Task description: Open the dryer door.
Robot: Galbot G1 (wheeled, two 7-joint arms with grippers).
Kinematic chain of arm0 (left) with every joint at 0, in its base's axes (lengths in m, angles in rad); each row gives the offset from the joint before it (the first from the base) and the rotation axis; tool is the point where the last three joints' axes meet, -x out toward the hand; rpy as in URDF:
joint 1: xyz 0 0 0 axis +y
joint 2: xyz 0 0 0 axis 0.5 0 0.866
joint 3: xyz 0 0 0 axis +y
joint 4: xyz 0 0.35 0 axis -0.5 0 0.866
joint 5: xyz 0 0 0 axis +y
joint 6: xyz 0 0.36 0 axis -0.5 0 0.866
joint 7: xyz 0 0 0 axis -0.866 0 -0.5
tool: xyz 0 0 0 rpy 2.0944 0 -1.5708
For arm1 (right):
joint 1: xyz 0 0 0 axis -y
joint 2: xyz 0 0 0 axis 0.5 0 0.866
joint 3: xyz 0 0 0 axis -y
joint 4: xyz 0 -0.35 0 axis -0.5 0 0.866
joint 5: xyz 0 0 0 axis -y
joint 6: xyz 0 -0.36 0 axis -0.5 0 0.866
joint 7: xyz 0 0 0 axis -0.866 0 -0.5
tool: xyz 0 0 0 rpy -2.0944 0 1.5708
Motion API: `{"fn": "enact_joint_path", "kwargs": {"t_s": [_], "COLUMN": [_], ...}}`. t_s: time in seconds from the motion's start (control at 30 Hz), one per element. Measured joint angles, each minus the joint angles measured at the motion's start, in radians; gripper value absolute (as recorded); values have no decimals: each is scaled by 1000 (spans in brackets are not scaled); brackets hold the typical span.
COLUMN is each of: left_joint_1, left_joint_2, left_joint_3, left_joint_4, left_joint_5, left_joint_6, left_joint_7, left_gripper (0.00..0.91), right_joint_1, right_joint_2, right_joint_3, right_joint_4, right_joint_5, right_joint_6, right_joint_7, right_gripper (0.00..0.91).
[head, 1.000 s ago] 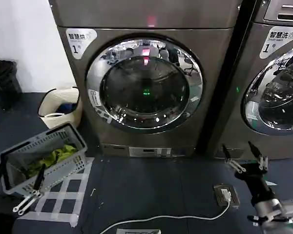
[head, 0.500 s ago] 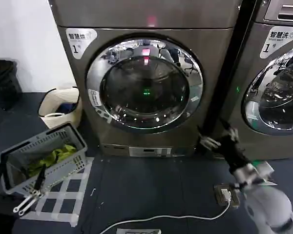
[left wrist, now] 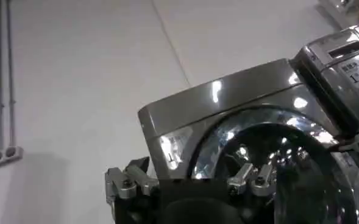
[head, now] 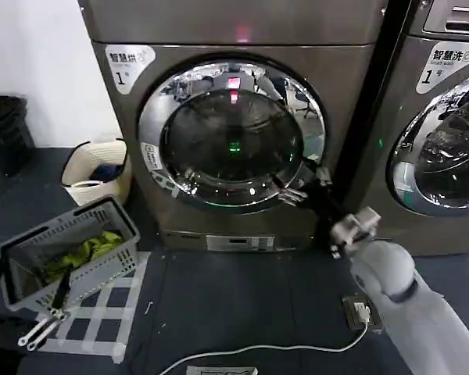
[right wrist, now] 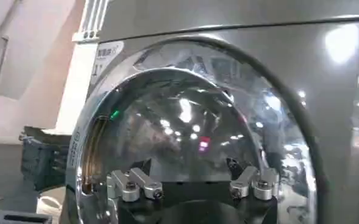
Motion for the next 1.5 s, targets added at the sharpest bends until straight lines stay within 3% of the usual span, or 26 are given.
{"fn": "enact_joint_path", "kwargs": {"t_s": [0.77, 1.5], "left_joint_1": [3, 0], "left_joint_2": [-13, -29], "left_joint_3": [6, 20], "left_joint_4": [-31, -38], "left_joint_5": [15, 32], "left_joint_6": [3, 4], "left_joint_7": [11, 17], "left_gripper": [907, 907], "right_joint_1": [279, 344], "right_joint_2": [100, 190], "right_joint_3": [-260, -340], "right_joint_4": [-208, -298], "right_joint_5": [25, 21], "right_joint_6": [-9, -23], "right_joint_7": [-27, -32], "right_gripper": [907, 907]}}
